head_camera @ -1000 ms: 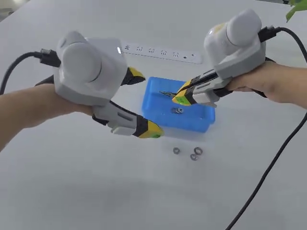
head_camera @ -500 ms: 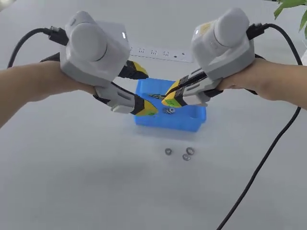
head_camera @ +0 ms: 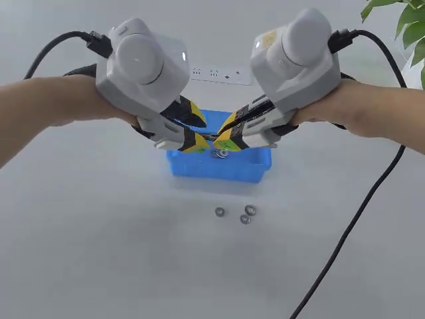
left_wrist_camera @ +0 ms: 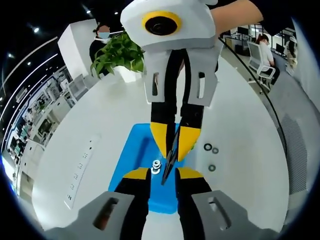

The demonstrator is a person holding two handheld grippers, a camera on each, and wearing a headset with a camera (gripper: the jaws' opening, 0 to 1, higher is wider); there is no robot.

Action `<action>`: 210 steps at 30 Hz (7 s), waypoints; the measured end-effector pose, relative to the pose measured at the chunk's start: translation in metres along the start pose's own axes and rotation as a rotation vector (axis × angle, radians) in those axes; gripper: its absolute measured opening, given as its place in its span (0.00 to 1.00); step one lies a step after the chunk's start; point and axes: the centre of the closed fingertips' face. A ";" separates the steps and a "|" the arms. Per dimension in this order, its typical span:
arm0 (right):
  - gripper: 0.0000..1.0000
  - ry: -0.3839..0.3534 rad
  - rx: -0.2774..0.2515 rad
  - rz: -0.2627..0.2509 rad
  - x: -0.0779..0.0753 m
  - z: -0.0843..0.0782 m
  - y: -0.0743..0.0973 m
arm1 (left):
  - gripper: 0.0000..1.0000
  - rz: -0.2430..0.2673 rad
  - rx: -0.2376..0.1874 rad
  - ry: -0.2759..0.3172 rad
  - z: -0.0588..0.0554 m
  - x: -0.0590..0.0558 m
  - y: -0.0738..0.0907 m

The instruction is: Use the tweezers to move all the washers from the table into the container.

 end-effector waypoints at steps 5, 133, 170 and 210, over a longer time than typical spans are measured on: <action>0.07 0.008 0.009 0.004 -0.001 -0.002 -0.001 | 0.15 -0.032 0.015 -0.017 -0.001 -0.003 -0.003; 0.04 0.108 -0.193 -0.042 -0.014 0.045 0.039 | 0.09 0.076 -0.090 -0.097 0.027 0.016 -0.002; 0.34 0.017 -0.204 -0.184 -0.022 0.004 0.066 | 0.09 0.193 -0.279 0.110 0.049 0.034 0.028; 0.61 -0.084 -0.185 -0.265 0.078 -0.088 0.091 | 0.10 0.037 -0.339 0.210 0.047 -0.090 0.020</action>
Point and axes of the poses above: the centre of the closed fingertips' face, and the gripper's own axes: y roughly backward along the fingers, x roughly to its left, z roughly out of its top, and after that the axes turned 13 degrees about -x, right-handed
